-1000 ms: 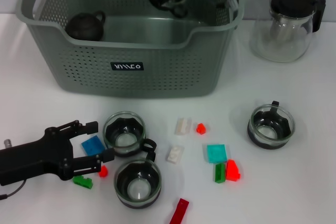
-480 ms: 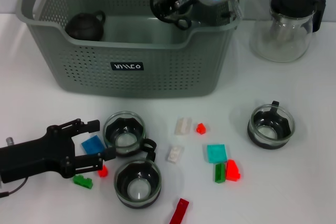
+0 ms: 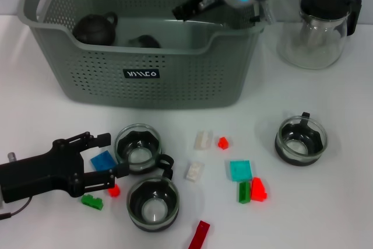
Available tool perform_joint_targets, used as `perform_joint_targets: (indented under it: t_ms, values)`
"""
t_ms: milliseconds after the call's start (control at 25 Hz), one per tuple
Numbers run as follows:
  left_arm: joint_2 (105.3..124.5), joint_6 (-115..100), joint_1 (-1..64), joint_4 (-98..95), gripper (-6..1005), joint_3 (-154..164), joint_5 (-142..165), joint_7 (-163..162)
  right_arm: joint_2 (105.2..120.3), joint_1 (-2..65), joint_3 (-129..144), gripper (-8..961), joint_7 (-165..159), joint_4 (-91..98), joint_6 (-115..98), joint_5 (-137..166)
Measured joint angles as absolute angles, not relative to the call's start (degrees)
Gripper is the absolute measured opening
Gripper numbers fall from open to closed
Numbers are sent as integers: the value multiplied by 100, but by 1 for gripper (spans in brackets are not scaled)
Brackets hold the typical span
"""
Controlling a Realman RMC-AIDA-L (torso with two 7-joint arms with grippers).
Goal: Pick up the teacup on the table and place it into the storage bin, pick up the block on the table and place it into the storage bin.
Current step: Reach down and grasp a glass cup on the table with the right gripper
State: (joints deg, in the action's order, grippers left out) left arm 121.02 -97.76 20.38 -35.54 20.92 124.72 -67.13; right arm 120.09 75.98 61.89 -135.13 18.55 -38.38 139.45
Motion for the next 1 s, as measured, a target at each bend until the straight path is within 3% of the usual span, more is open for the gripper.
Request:
perform_joint_targets:
  t_ms: [80, 200, 400, 600, 800, 880, 1000]
  values:
    - [12103, -9775, 2034, -3551, 856, 2093, 12472, -6715, 12017, 7430, 6168, 138, -13512, 2246, -3998, 13892]
    - [12102, -9798, 2030, -3550, 856, 2082, 12469, -6715, 12043, 6831, 6194, 273, -13464, 3519, -4499, 13433]
    - [12102, -9831, 2026, -3550, 856, 2070, 12453, -6715, 11944, 5230, 6115, 505, -12683, 5772, -5755, 11156]
    - [12096, -9814, 2065, -3550, 856, 2088, 12444, -6716, 11689, 3893, 5875, 497, -11912, 6931, -7414, 9753]
    - [12071, -9792, 2120, -3551, 855, 2091, 12461, -6721, 11397, 3262, 5591, 489, -11729, 7633, -9384, 10220]
    - [12065, -9790, 2132, -3551, 855, 2093, 12463, -6722, 11370, 3117, 5550, 487, -11622, 7984, -9975, 10680]
    - [12056, -9789, 2143, -3551, 855, 2092, 12465, -6723, 11456, 3032, 5535, 487, -11603, 8583, -10617, 11578]
